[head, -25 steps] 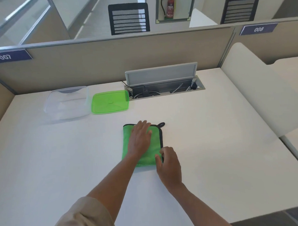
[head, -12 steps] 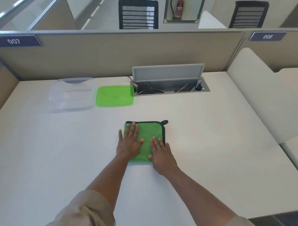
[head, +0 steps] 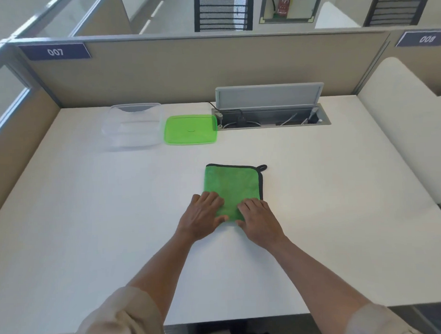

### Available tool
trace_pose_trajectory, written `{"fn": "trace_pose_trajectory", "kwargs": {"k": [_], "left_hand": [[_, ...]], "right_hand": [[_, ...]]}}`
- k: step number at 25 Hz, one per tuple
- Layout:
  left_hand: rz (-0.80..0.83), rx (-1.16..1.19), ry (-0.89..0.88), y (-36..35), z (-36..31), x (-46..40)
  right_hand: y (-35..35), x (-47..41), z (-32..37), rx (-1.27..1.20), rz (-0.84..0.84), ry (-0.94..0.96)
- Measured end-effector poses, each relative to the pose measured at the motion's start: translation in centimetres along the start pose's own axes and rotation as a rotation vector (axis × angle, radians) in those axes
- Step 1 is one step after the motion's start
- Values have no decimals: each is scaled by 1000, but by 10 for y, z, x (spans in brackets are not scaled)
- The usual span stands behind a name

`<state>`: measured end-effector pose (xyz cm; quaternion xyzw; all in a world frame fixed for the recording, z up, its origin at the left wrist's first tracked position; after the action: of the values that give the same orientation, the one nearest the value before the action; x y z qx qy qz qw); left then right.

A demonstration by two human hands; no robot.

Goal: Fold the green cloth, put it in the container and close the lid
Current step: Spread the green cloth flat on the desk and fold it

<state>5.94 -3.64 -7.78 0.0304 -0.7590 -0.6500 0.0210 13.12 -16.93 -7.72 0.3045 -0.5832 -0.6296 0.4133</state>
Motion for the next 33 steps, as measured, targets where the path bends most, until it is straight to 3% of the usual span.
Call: {"fn": "trace_pose_trajectory", "kwargs": {"k": [4,10,20,26,33], "left_hand": [[118,-5,-14,-12,7,20],[43,-34,-46,-10,5,22],[146,273,199,8,27,8],[137,197,13,5,38,20],[17,340,97,22,53,3]], "right_hand": [[-9,13,-8,13,36,-52],[-5,17,-7,17,27,-50],[3,13,-22,22,-20,-129],[20,1,-43,-263,-20,-225],[23,-7,-68,-581,-16,-215]]}}
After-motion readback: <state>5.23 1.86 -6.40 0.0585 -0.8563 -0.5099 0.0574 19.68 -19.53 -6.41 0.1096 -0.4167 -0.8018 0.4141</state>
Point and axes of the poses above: each hand's wrist, its own x-axis away from the middle knuckle, its own y-axis out of the back of the hand, z = x × y, the point moved 7 cm from there along -x, towards the middle knuckle, and after that the axes turned 8 degrees about z, right-handed, at the moved point
